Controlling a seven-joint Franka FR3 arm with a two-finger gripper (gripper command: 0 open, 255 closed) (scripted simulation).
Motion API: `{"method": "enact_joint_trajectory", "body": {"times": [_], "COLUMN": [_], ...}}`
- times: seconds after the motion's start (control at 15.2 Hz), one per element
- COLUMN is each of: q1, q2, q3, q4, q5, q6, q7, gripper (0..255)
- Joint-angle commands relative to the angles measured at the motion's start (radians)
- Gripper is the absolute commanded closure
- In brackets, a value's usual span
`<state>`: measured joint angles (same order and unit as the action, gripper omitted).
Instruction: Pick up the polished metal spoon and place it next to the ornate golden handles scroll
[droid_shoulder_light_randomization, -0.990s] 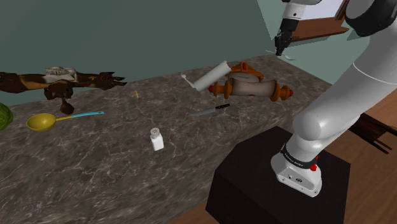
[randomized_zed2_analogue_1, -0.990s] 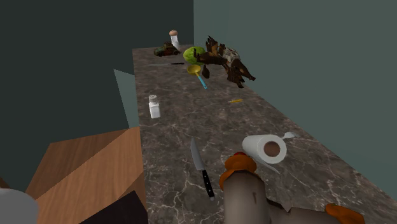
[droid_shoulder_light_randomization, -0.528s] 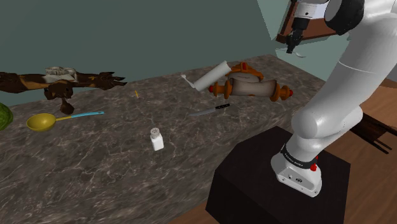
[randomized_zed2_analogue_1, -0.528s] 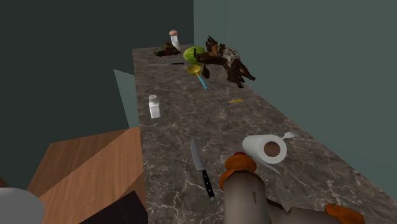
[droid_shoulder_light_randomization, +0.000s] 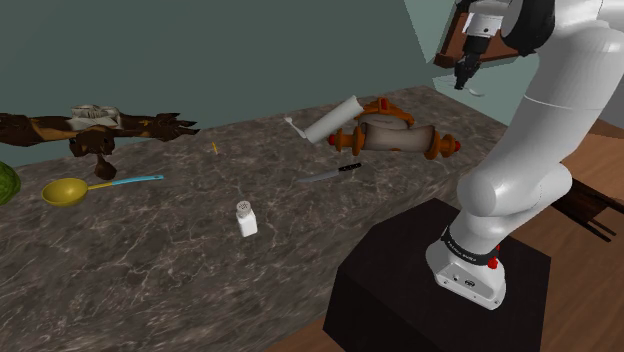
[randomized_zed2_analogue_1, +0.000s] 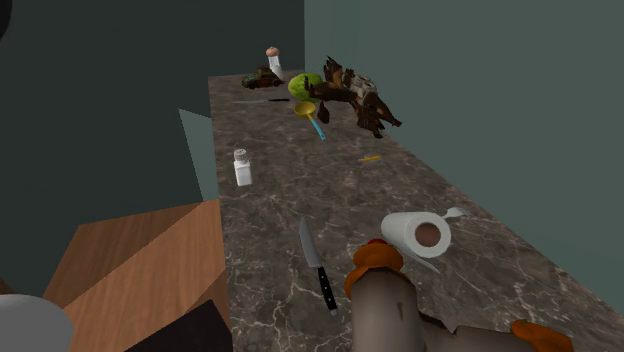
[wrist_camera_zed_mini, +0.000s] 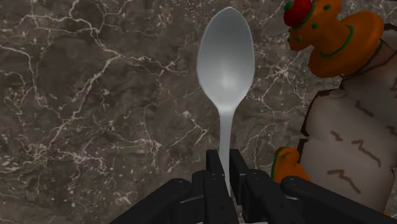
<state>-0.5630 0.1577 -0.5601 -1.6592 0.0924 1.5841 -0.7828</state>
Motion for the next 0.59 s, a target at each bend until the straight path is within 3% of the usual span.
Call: {"method": "enact_joint_trajectory", "body": {"times": [0.0, 0.53], "q1": [0.003, 0.003], "q2": [0.000, 0.015], "q3": [0.002, 0.005], "q4": [-0.028, -0.120], "q5": [0.001, 0.010], "q6": [0.029, 0.132], "q7": [0.001, -0.006], "gripper": [255, 255]}}
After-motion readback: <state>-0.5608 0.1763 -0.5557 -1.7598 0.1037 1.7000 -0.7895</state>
